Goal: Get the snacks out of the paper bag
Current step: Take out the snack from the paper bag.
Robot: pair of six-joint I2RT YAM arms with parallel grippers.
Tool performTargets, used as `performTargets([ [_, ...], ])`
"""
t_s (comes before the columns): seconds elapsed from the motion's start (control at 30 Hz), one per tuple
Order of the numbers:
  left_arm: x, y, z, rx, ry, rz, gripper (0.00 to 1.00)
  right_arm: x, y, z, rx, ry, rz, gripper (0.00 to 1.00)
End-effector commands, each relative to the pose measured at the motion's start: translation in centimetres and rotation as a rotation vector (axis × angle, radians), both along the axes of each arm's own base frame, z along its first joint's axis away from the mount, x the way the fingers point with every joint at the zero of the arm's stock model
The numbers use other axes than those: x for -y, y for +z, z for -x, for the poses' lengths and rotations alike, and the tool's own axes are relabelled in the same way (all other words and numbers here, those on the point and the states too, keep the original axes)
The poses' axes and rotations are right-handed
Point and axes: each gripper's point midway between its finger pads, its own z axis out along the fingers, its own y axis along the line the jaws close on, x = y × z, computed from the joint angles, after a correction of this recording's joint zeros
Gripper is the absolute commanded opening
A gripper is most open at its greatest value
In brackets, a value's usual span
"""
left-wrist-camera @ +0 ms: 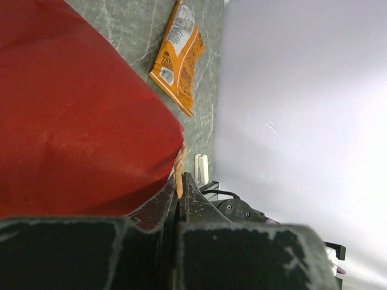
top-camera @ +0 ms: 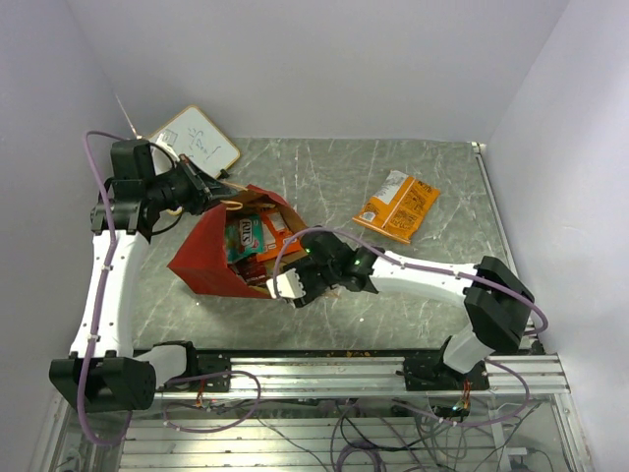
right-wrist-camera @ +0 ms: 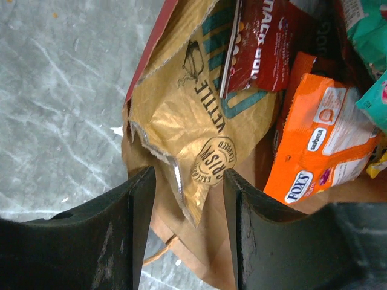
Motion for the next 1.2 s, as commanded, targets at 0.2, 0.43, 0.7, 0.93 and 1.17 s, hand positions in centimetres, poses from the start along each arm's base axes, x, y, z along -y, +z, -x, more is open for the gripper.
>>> performTargets([
  [0.2, 0.1, 1.1, 0.0, 0.029, -0.011, 0.024, 0.07, -3.8, -0.9, 0.5, 0.026, -0.026, -0.133, 0.49],
  [0.43, 0.1, 1.5, 0.3, 0.041, -0.016, 0.02, 0.07, -5.1, -1.1, 1.0, -0.005, -0.02, -0.197, 0.42],
  [0.7, 0.1, 0.9, 0.6, 0.026, -0.017, 0.016, 0.07, -5.3, 1.7, 0.2, 0.013, -0.064, -0.221, 0.04],
  [0.93, -0.4, 0.4, 0.1, 0.014, -0.033, -0.048, 0.07, -5.9, 6.2, 0.2, -0.008, -0.101, -0.312, 0.0],
  [1.17, -0.4, 0.9, 0.2, 0.032, -0.022, -0.038, 0.07, -5.0, 7.6, -0.1, 0.006, -0.152, -0.34, 0.0],
])
